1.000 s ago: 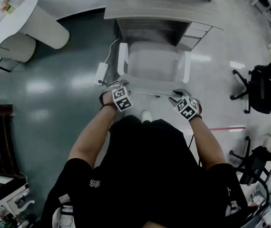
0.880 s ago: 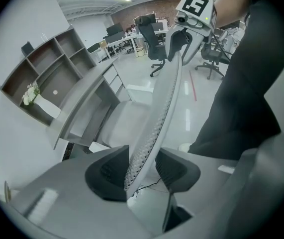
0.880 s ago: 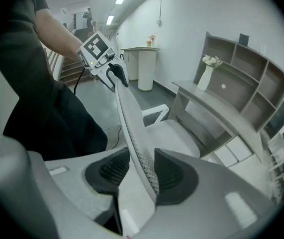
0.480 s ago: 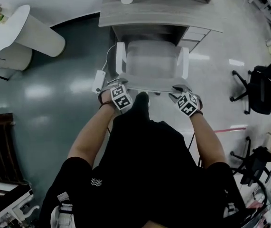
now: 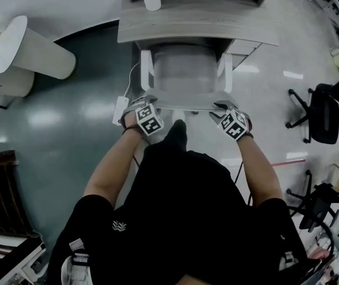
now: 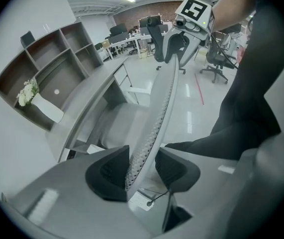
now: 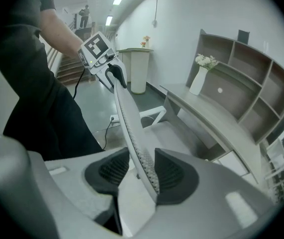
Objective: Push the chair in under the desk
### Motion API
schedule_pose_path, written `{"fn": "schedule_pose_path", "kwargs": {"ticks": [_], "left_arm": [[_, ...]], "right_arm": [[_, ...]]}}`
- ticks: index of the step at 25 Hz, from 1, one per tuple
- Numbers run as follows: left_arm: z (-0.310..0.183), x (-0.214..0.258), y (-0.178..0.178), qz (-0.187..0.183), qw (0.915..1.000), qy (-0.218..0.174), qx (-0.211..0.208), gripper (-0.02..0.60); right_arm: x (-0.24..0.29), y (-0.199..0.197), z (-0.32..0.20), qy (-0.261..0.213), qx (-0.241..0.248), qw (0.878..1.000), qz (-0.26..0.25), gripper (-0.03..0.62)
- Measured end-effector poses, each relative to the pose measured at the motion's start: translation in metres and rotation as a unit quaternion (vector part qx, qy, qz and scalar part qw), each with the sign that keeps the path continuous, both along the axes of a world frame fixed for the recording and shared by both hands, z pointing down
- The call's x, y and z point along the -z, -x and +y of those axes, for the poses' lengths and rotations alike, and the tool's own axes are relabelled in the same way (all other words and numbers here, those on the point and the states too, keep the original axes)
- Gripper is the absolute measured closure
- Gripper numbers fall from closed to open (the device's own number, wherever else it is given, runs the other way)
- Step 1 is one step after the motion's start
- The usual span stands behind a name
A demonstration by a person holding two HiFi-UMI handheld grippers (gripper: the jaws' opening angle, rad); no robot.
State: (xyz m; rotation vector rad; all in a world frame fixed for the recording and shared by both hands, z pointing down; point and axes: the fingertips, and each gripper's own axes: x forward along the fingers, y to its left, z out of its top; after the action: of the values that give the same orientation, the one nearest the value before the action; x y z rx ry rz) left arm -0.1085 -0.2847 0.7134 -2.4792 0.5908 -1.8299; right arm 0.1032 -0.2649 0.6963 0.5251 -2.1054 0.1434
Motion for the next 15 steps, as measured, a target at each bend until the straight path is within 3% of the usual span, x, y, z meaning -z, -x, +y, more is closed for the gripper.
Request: {"fn": "schedule_pose_path", "kwargs": {"ticks": [15], "left_arm": [[-0.049,0.003,0.002,0.000,1.0000,0.007,0.003,0.413]], "right_arm": [[0.001,0.001,-0.054,0.006,0.010,1.000,-0.002,0.431]]}}
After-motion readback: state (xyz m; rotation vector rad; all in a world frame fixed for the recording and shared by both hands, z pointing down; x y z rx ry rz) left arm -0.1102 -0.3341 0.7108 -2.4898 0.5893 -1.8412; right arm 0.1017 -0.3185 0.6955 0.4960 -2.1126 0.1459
